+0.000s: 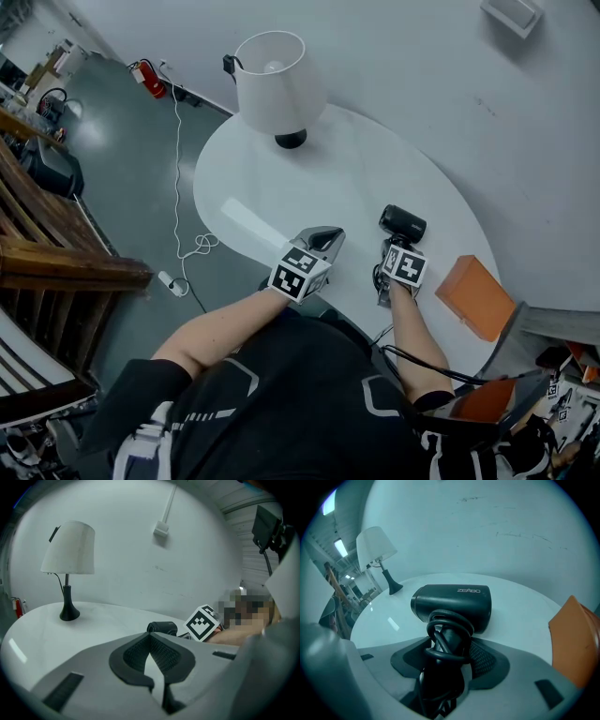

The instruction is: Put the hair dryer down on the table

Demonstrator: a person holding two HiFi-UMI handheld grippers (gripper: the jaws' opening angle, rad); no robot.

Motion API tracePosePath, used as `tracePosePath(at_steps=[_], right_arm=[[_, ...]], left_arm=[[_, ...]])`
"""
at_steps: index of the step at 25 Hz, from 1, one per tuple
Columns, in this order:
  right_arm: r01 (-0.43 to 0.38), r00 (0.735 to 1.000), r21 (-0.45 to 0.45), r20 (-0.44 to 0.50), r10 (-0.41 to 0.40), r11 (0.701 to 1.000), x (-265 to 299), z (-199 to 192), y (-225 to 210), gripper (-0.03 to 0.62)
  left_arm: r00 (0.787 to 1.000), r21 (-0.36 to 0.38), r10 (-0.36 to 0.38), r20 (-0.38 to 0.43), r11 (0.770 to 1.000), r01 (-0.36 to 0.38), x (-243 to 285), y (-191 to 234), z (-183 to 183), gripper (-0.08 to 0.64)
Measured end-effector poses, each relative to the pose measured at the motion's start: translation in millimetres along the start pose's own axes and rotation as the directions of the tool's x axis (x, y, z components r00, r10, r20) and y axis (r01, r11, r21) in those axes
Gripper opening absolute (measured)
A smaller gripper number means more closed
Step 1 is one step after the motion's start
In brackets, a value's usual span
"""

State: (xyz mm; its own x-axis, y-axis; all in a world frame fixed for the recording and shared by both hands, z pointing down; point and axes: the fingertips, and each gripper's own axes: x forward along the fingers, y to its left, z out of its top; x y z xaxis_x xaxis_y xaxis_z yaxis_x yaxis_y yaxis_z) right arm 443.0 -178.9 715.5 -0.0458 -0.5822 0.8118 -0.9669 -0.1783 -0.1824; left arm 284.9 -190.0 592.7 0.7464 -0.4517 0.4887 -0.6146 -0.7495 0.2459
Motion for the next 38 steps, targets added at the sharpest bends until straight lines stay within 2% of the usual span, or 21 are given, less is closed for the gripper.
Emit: tracePosePath(at_steps=[9, 18, 26, 31, 34, 38], right_arm=[[0.037, 0.999, 0.012, -0.032, -0.037, 0.999, 0.8, 0.9, -0.3, 0.264], [0.03, 0.999, -0.004, -0.03, -0.03, 1.0, 1.3, 0.5, 0.2, 0.264], [-0.011, 0.999, 0.016, -0.031, 0.011, 1.0, -4.6, 0.4, 5.9, 0.281], [0.011, 0.999, 0.048, 0.033, -0.013, 0.999, -30.1, 12.3, 1.7, 0.281], [0.024, 0.996, 0.036, 0.084, -0.027, 0.999, -51.3, 25.1, 1.8, 0.281], [0.054, 0.979, 0.062, 0.194, -0.065, 0.997, -89.6, 44.4, 2.7, 0.279]], left_arm=[[1.0, 0.007, -0.01, 0.015, 1.0, 0.01, -4.7, -3.7, 3.4, 0.006], [1.0, -0.004, -0.007, 0.021, 1.0, 0.007, -9.5, -12.0, 4.4, 0.006], [0.999, 0.036, -0.04, 0.026, 0.999, 0.039, -25.6, -19.2, 12.2, 0.006], [0.998, 0.08, -0.061, 0.031, 0.995, 0.058, -36.0, -22.9, 15.0, 0.006], [0.995, 0.101, -0.087, 0.044, 0.991, 0.082, -41.4, -23.6, 22.9, 0.006], [0.986, 0.132, -0.152, 0.073, 0.981, 0.141, -50.8, -30.3, 34.9, 0.006]])
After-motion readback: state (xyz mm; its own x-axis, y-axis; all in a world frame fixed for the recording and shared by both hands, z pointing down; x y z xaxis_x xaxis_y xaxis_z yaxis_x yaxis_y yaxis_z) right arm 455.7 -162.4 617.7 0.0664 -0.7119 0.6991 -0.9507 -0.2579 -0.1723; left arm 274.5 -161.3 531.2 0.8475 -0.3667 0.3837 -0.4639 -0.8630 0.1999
